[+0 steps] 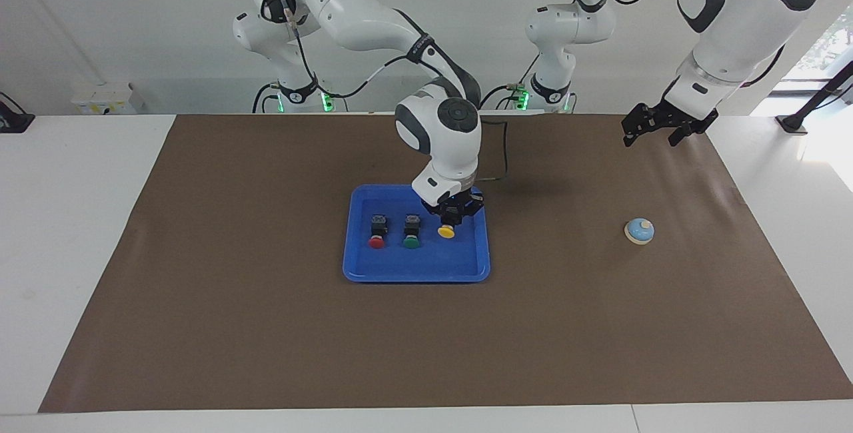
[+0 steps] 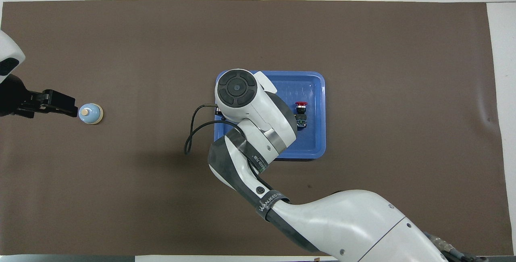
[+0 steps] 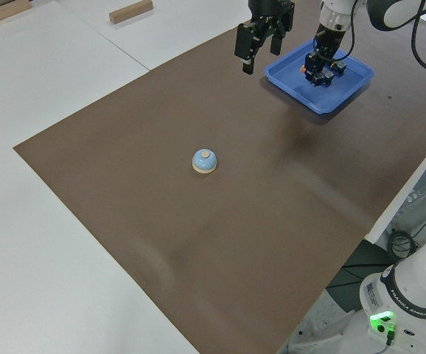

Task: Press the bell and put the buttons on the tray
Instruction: 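Place the yellow button in the tray beside the green one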

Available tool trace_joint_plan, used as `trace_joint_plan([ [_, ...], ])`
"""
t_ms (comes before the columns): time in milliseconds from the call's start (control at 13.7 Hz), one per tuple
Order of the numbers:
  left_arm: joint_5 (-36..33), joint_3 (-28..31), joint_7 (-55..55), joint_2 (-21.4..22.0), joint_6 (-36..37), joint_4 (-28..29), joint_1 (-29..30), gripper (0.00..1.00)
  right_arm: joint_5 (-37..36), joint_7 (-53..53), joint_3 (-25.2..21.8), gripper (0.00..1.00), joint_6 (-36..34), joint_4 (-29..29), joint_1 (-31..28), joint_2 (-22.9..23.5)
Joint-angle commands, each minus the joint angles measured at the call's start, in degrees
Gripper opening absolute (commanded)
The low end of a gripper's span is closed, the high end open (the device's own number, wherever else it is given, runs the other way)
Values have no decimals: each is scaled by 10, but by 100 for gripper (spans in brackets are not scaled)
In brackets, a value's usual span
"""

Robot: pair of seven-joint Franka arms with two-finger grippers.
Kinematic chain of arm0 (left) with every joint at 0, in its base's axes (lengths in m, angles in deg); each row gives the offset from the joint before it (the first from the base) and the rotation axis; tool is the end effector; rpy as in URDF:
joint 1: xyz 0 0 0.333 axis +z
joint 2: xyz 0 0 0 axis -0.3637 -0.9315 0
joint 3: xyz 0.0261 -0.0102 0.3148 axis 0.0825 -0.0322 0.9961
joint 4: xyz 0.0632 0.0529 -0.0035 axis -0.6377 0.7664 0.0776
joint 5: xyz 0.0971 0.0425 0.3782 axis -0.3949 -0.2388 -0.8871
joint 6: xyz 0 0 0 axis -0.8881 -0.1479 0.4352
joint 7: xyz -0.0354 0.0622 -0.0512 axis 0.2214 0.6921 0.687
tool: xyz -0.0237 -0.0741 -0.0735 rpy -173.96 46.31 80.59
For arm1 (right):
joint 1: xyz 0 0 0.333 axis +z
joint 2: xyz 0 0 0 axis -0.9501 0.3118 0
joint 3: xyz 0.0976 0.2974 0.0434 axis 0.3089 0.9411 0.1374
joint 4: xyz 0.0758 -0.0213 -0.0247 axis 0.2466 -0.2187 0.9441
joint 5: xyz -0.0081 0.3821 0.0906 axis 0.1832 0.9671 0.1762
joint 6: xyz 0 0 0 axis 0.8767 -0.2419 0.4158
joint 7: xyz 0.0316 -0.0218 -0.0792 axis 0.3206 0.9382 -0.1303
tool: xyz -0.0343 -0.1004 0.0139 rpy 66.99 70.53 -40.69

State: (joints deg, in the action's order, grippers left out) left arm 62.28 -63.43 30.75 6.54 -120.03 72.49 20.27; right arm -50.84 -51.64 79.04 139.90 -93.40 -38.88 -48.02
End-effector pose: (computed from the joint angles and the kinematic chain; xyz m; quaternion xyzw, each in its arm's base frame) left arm 0.5397 -0.0341 0.5791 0.9980 -0.0308 -0.0539 0.0104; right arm 0.5561 0.4399 0.3254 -0.9988 0.0462 0.0042 0.0167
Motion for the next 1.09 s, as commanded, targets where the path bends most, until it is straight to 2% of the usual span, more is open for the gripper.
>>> trace_joint_plan([
  [0, 7, 0, 4, 7, 6, 4, 3, 100, 4, 39, -2, 0, 39, -34, -2, -10],
  [73, 7, 0, 4, 7, 6, 4, 3, 100, 4, 39, -2, 0, 57, -49, -2, -13],
  [218, 7, 0, 4, 7, 6, 4, 3, 100, 6, 34, -2, 0, 51, -54, 2, -16],
  [291, 7, 0, 4, 7, 6, 4, 3, 100, 6, 20, -2, 24, 42, -53, 2, -16],
  [364, 7, 0, 4, 7, 6, 4, 3, 100, 8, 2, -2, 99, 34, -48, 1, -17],
  [510, 7, 0, 4, 7, 6, 4, 3, 100, 14, -15, -4, 100, -6, -46, -20, -46],
  [728, 7, 0, 4, 7, 6, 4, 3, 100, 14, -1, -3, 100, -70, -47, -103, -105],
  [1020, 7, 0, 4, 7, 6, 4, 3, 100, 40, 152, -3, 100, -156, -49, -213, -169],
])
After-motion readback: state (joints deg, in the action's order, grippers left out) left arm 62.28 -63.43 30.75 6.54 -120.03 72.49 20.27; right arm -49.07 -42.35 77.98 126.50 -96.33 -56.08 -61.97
